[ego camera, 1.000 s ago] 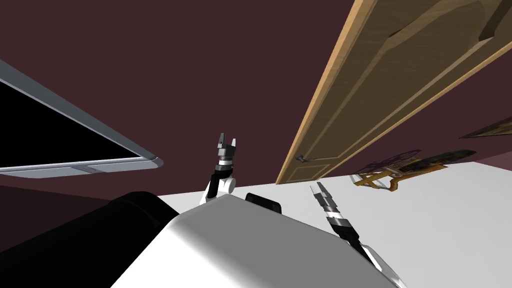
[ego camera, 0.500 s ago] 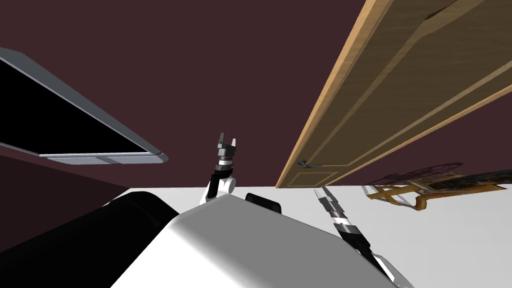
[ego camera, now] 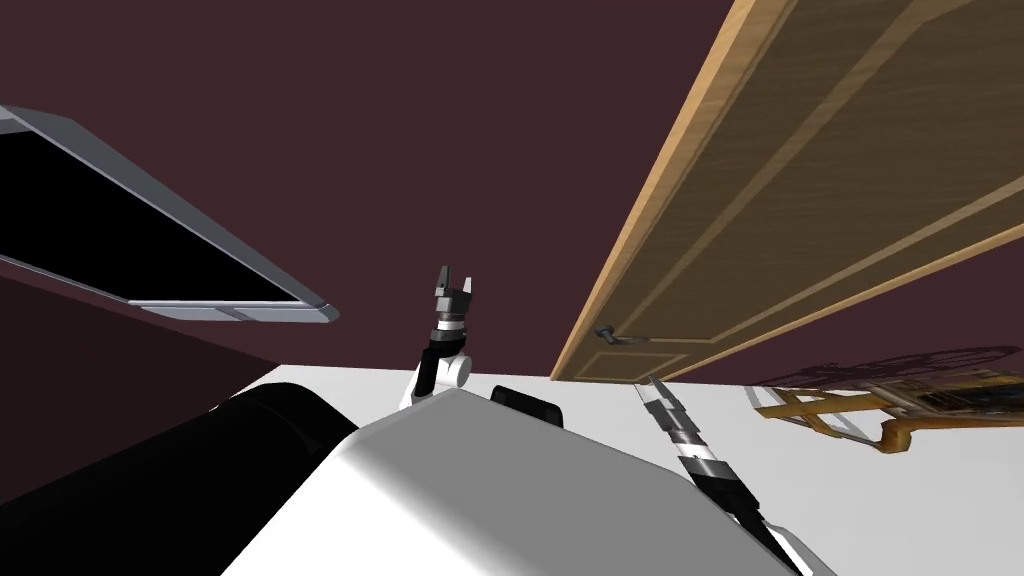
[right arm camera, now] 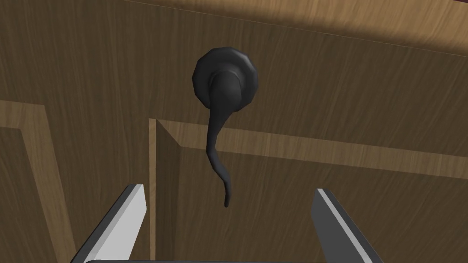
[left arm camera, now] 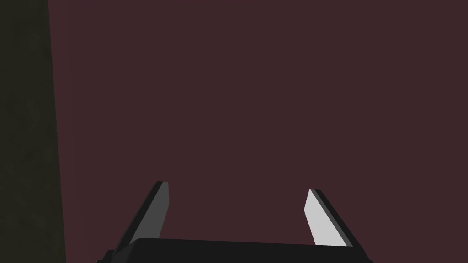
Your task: Pull the door open
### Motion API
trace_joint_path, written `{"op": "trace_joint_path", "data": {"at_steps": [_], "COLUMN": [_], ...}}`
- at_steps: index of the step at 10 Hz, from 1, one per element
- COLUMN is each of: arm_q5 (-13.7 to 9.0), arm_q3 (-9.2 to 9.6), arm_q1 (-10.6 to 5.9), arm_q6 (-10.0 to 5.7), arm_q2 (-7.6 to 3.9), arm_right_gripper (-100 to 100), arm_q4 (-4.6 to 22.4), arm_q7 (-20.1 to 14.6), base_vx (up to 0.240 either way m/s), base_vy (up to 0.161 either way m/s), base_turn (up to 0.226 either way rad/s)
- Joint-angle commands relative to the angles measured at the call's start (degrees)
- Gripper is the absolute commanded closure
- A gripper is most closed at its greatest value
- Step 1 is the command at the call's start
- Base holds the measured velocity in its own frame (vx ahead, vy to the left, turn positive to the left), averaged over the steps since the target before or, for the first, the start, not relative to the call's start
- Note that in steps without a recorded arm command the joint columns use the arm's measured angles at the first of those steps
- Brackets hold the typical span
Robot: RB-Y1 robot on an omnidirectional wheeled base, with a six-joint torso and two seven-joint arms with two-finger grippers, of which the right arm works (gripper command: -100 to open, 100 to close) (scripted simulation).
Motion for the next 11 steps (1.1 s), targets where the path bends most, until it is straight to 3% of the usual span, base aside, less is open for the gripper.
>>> {"op": "trace_joint_path", "data": {"at_steps": [1,2,3,4,11], "arm_q5": [0.0,0.0,0.0,-0.4,-1.7], "arm_q3": [0.13,0.20,0.13,-0.42,-2.35], "arm_q1": [-0.51,-0.74,-0.33,-2.05,-8.06], "arm_q6": [-0.86,-1.34,-0.91,1.05,8.16], "arm_q2": [-0.51,-0.85,-0.59,0.19,3.11], "arm_right_gripper": [-100,-100,-100,-100,-100], "arm_q4": [1.7,2.7,1.7,2.3,4.1], "arm_q7": [-0.6,-1.0,-0.6,0.1,3.0], "base_vx": [0.038,0.042,0.019,0.021,0.029], "base_vy": [-0.056,-0.062,-0.031,-0.030,-0.042], "base_turn": [0.101,0.095,0.022,0.194,0.149]}}
